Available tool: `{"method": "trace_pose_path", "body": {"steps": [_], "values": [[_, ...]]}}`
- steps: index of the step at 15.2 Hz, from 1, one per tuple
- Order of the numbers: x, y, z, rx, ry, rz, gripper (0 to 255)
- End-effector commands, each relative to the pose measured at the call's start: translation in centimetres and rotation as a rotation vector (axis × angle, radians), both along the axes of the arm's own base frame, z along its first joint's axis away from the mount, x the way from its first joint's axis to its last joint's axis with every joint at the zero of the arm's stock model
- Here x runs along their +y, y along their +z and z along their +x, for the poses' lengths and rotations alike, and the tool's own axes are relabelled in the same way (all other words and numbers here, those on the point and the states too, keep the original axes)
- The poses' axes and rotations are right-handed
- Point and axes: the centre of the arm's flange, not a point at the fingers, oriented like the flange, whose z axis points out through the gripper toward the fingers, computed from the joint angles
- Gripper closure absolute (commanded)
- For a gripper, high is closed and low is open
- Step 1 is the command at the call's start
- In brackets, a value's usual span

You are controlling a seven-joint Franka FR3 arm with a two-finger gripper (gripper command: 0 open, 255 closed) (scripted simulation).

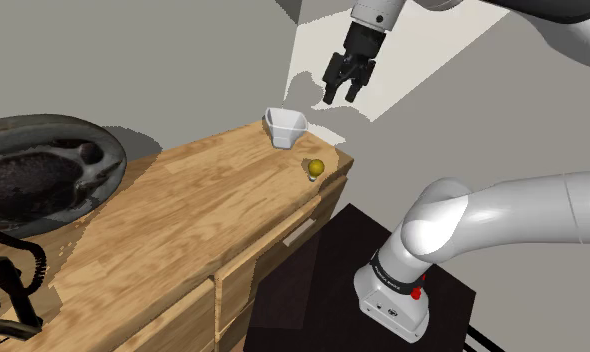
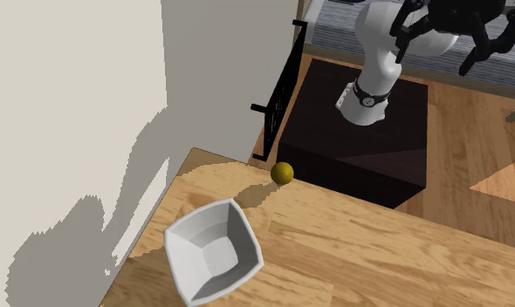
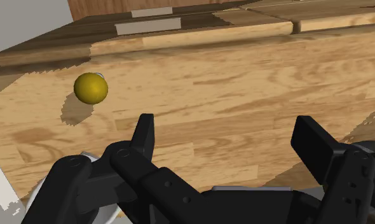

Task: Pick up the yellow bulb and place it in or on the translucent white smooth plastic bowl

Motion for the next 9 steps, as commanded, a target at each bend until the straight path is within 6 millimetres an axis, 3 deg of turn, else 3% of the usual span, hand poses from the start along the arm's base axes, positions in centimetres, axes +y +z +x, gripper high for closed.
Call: {"method": "trace_pose_path", "body": {"steps": [1, 9], "values": [[0.0, 0.0, 0.0, 0.000, 0.000, 0.000, 0], [-5.1, -8.6, 3.4, 0.013, -0.047, -0.004, 0]]}}
